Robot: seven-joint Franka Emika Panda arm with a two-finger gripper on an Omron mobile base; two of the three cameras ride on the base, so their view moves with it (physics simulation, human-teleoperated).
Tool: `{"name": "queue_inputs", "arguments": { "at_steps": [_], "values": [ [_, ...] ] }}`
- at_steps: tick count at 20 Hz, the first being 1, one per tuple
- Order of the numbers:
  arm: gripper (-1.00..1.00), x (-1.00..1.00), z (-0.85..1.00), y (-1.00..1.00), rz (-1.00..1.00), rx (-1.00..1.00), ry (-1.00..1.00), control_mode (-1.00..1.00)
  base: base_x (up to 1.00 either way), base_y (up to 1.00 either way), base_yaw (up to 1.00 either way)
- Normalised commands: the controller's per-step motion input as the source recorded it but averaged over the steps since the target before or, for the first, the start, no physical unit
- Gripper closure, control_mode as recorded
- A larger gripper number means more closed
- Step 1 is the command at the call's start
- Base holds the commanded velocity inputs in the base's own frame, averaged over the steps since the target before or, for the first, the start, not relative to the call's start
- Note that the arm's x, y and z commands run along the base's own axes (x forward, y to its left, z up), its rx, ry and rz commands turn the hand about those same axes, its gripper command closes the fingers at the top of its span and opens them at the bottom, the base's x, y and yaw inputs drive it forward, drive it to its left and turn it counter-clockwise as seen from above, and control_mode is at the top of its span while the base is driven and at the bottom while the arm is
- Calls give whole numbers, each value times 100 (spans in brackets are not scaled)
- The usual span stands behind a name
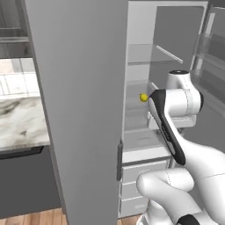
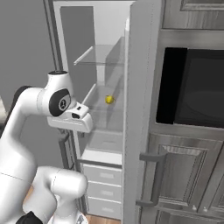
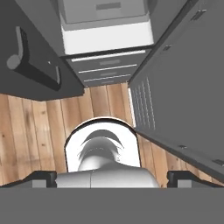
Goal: Retrieve a lemon from the fridge and place it on the cutting board with the fish.
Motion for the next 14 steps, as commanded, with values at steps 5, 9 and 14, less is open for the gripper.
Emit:
{"name": "queue_inputs", "arguments": {
  "at_steps": [5,9,14],
  "values": [
    [-100,0,0,0,0,0,0,100,13,2,-27],
    [-100,0,0,0,0,0,0,100,15,14,-29],
    [-100,0,0,0,0,0,0,100,36,36,-21]
  ]
}}
